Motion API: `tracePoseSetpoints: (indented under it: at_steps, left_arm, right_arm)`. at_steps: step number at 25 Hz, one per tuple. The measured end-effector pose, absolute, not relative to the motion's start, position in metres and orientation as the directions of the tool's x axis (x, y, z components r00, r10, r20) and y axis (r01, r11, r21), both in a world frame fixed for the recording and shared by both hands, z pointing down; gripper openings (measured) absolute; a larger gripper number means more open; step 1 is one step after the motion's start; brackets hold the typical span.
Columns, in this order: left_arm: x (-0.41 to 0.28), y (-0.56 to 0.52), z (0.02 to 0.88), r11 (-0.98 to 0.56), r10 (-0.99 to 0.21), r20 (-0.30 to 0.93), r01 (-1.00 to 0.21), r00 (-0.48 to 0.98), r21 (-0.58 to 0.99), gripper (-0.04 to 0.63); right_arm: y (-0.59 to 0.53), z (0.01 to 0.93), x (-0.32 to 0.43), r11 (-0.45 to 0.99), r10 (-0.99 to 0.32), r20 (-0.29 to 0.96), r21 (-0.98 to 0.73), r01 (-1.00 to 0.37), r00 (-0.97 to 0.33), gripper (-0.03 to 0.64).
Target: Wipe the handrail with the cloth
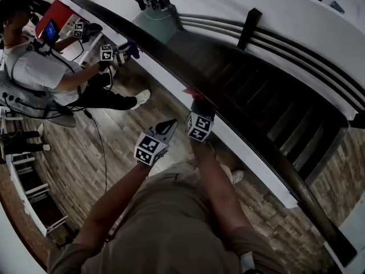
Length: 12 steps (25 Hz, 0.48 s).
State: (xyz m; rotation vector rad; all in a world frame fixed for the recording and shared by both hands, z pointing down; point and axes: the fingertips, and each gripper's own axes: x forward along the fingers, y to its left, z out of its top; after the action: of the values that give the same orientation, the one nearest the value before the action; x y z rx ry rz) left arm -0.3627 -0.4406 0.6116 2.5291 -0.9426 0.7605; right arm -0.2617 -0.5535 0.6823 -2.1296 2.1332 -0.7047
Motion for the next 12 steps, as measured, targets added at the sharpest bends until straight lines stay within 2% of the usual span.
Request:
tracePoseSetpoints:
  at_steps: [5, 9, 12]
  left_arm:
    - [-0.370, -0.439, 0.610, -0.732, -0.495, 0.599, -0.674, 0.629, 0.102, 0.017]
    - [-0.366, -0.433, 0.614, -0.736, -0.488, 0.607, -0.669, 0.626, 0.098, 0.017]
    - [-0.353, -0.432, 0.619, -0.750, -0.476, 0.605, -0.654, 0.638, 0.100, 0.017]
  right_arm:
    - [-0.552, 0.681, -0.260, -0.082, -0.966, 0.256, -0.421, -0.903, -0.031, 0.144]
    - [-0.559, 0.699, -0.257, -0.033, -0.946, 0.316, -0.305, -0.952, -0.069, 0.144]
    - [-0.564, 0.706, -0.251, 0.012, -0.947, 0.307, -0.247, -0.969, -0.090, 0.144]
